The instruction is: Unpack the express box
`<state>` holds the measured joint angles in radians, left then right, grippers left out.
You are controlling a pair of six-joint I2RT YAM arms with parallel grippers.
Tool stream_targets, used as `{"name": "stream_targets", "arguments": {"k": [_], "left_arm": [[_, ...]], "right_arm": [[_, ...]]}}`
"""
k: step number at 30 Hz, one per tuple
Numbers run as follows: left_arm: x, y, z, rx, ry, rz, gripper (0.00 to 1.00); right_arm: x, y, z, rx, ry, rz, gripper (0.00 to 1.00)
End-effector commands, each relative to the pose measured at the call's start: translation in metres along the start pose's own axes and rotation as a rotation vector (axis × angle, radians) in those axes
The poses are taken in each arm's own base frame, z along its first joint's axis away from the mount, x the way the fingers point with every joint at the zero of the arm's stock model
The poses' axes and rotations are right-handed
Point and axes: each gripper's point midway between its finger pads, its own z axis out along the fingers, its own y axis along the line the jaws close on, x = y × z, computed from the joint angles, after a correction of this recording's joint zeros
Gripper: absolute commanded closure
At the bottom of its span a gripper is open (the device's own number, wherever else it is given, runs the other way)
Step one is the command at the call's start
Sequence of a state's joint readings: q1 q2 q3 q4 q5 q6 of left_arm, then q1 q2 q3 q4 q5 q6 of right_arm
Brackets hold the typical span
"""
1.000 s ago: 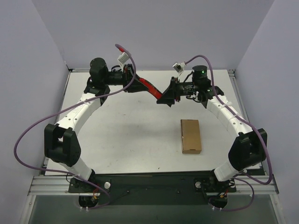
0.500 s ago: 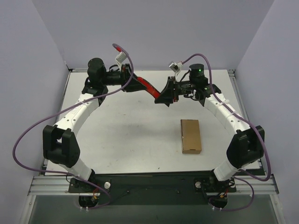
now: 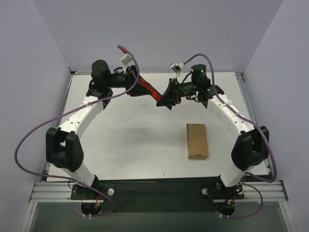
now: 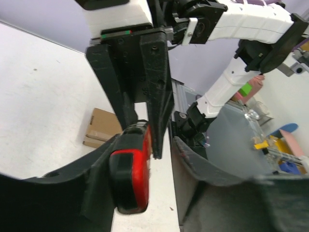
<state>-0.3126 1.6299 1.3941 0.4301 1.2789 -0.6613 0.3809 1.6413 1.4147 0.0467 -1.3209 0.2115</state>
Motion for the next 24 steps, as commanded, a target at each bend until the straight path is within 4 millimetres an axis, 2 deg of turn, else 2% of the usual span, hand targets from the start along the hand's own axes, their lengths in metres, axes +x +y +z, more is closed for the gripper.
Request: {"name": "stream_targets", "arguments": {"k": [1, 3, 15, 21, 24], "left_arm": [[0.01, -0.054, 0.012, 0.215, 0.128, 0.046, 0.42], [0.011, -0.053, 0.012, 0.206, 0.124, 0.036, 0.42], [0.016, -0.047, 0.013, 0.217, 0.141, 0.01, 0.44], [0.016, -0.045, 0.011, 0.213, 0.138, 0.014, 0.47], [0.017, -0.043, 0.01, 0.207, 0.135, 0.011, 0.55]], "right_arm": [[-0.021, -0.017, 0.006, 0.063, -0.02, -0.14, 1.0], [-0.019, -0.01, 0.009, 0.06, 0.007, -0.147, 1.0], [-0.038, -0.008, 0.015, 0.065, -0.036, -0.168, 1.0], [-0.039, -0.008, 0.013, 0.071, -0.045, -0.151, 1.0], [-0.042, -0.01, 0.009, 0.077, -0.062, -0.141, 1.0]]}}
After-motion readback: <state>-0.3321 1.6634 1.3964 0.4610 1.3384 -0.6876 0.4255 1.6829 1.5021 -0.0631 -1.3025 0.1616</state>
